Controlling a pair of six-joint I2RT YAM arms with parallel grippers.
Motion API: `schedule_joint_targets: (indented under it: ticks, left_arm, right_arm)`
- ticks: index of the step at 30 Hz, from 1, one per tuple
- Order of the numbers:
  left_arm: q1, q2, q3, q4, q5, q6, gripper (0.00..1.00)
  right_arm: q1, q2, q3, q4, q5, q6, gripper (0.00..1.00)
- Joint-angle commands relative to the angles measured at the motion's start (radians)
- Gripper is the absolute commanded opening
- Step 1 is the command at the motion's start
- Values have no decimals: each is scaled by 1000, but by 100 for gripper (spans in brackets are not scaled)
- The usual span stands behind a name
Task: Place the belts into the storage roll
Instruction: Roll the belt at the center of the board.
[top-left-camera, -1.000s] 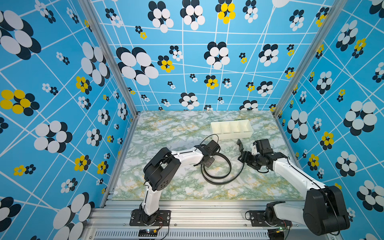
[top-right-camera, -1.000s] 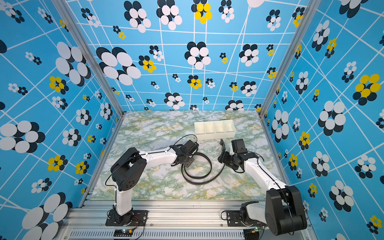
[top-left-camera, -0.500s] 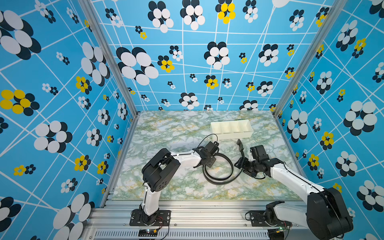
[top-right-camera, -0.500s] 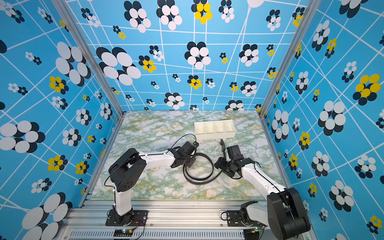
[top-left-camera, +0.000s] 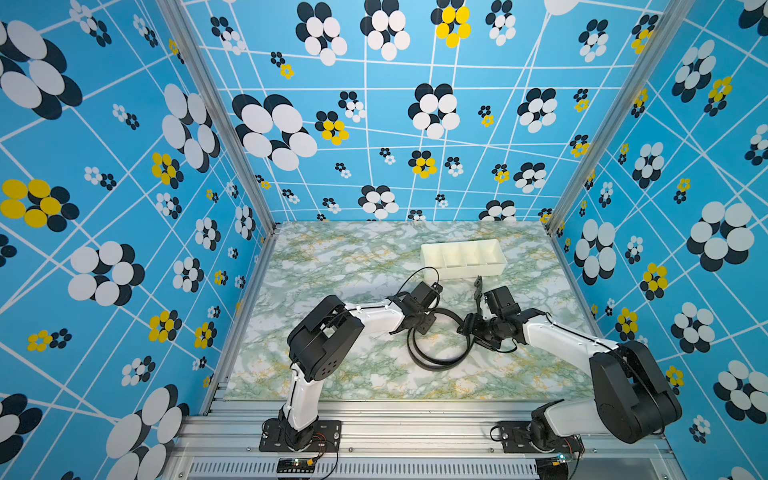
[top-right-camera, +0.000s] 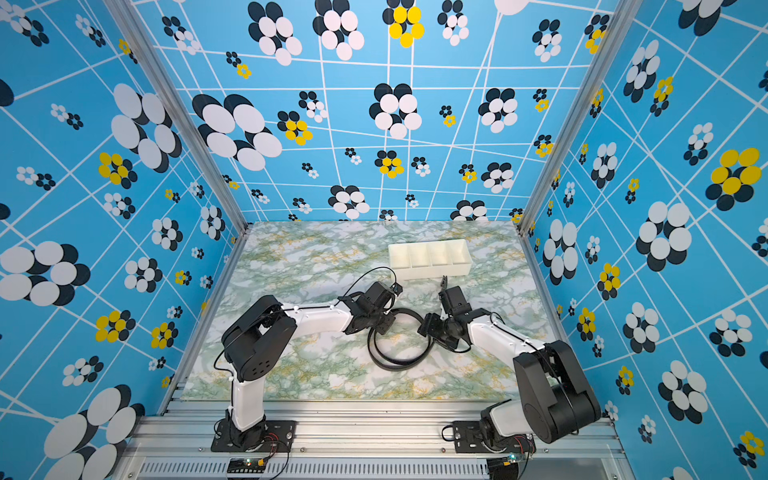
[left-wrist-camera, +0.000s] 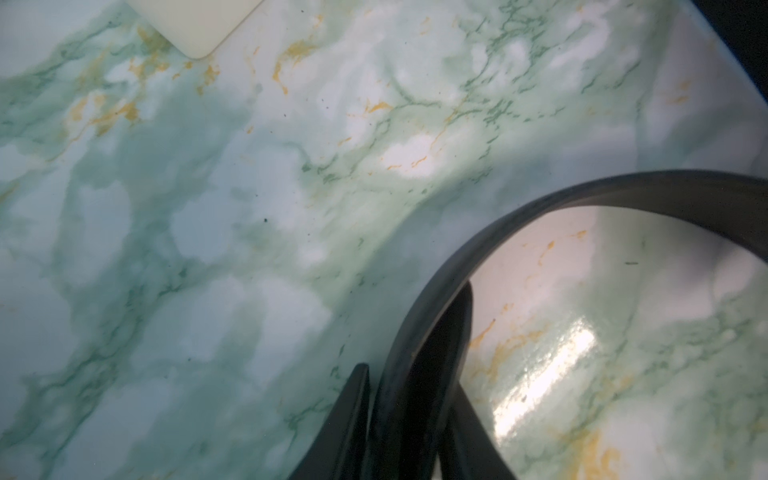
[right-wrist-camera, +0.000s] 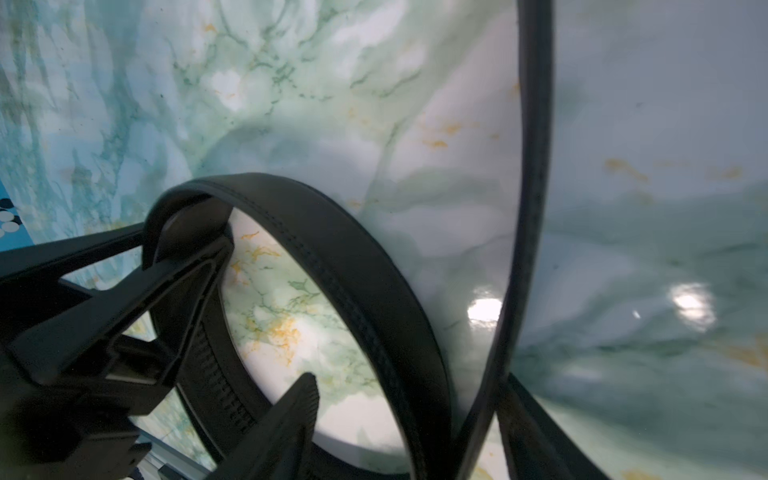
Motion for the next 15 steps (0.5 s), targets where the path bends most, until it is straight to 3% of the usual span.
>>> schedule_joint_targets:
  ticks: [1, 3, 7, 8, 15]
  left_arm:
    - [-3, 65, 11, -101, 45, 23, 30]
    - [-3, 72, 27, -109, 44, 24, 31]
    - [-2, 81, 59, -130, 33, 27, 31]
    - [-3, 84, 70, -138, 28, 28, 31]
    - [10, 120, 163, -215, -38, 22, 31]
  right_arm:
    - [29, 53, 64, -25, 42, -49, 63]
    - [37, 78, 81, -31, 51, -57, 56]
    - [46, 116, 105, -39, 71, -65, 16]
    - [47, 125, 112, -49, 75, -68, 12]
    - [61, 153, 151, -116, 137, -71, 8]
